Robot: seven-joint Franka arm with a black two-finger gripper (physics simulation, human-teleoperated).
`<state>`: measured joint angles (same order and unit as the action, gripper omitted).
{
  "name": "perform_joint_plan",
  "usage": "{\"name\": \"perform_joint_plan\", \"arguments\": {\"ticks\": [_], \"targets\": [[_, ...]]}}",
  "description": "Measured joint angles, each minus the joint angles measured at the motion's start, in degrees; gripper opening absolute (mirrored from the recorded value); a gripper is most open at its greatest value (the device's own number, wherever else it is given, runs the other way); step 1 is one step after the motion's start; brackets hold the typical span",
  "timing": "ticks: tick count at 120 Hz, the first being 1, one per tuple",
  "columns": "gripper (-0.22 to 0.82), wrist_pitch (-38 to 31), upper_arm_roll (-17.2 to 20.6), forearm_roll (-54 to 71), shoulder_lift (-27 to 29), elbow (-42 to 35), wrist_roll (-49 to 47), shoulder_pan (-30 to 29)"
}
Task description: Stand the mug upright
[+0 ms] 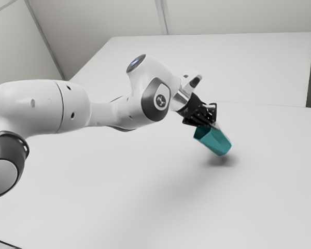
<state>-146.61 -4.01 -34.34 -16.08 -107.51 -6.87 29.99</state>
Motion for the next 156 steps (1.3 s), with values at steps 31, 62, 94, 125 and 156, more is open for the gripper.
{"name": "perform_joint_plan", "arguments": {"ticks": [31, 62, 94, 125, 156], "targets": [[-0.18, 5.82, -0.88, 2.92, 5.64, -5.65, -0.64, -2.03], [-0.18, 10.06, -0.94, 8.66, 10.95, -9.70, -2.08, -4.14], [-0.18, 15.01, -0.86, 16.50, 18.15, -15.13, -3.99, -7.53], [-0.18, 19.43, -0.87, 22.17, 23.56, -19.39, -5.33, -12.96], [-0.18, 24.20, -0.83, 26.99, 27.33, -21.69, -6.17, -19.48]]}}
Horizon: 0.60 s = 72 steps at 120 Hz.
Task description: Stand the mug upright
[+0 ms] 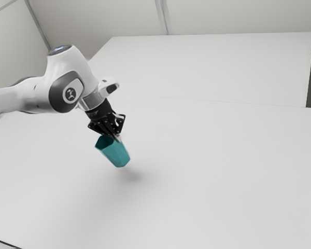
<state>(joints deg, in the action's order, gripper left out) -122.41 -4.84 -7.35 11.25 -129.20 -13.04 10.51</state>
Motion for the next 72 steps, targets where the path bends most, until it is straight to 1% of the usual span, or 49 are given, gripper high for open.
{"name": "perform_joint_plan", "arguments": {"ticks": [36, 72], "targets": [[-0.18, 3.01, 0.01, 3.41, 0.49, -0.55, -0.44, -4.35], [-0.18, 3.35, -0.42, 4.02, -1.50, -0.16, -0.64, -7.95]]}}
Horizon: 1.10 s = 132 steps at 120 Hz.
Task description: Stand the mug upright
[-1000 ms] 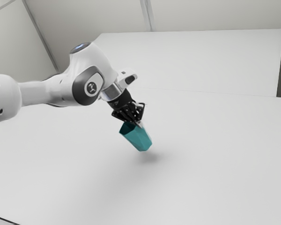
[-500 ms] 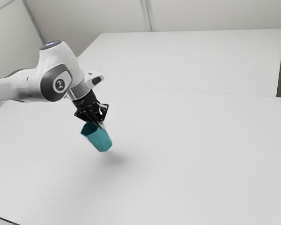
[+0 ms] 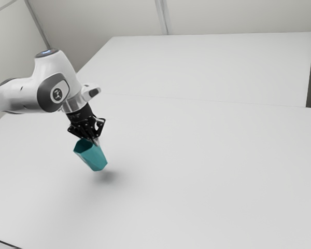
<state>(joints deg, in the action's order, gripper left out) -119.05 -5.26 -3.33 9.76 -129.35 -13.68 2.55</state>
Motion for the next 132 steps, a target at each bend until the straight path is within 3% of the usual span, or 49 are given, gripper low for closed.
{"name": "perform_joint_plan", "arguments": {"ticks": [49, 132], "targets": [[-0.18, -0.72, -1.23, -0.04, -6.19, 2.25, -0.10, -0.22], [-0.18, -0.10, -1.27, -0.15, -9.05, 3.00, -0.17, -0.20]]}}
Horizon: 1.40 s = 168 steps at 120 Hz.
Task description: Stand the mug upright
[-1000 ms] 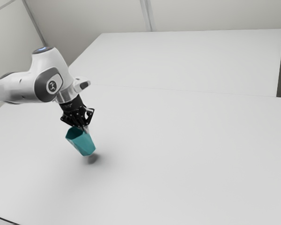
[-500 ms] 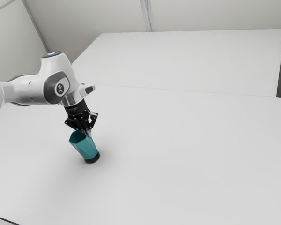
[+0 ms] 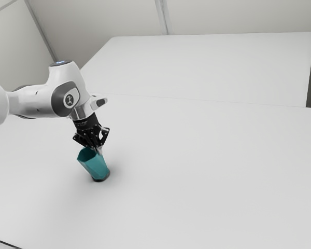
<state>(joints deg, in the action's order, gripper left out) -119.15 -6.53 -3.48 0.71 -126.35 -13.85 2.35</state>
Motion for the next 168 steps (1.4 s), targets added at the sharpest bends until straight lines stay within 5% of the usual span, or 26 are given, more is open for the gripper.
{"name": "perform_joint_plan", "arguments": {"ticks": [60, 107, 140, 168], "targets": [[-0.12, 1.50, -0.07, -0.56, -1.86, 1.69, 0.20, -0.04], [0.23, 2.87, 0.02, -1.20, -2.56, 3.62, 0.45, 0.55], [0.35, 5.07, 0.13, -2.40, -2.36, 6.04, 0.43, 0.64], [0.52, 11.96, 3.46, -1.50, -2.82, 22.59, 4.26, -1.38]]}}
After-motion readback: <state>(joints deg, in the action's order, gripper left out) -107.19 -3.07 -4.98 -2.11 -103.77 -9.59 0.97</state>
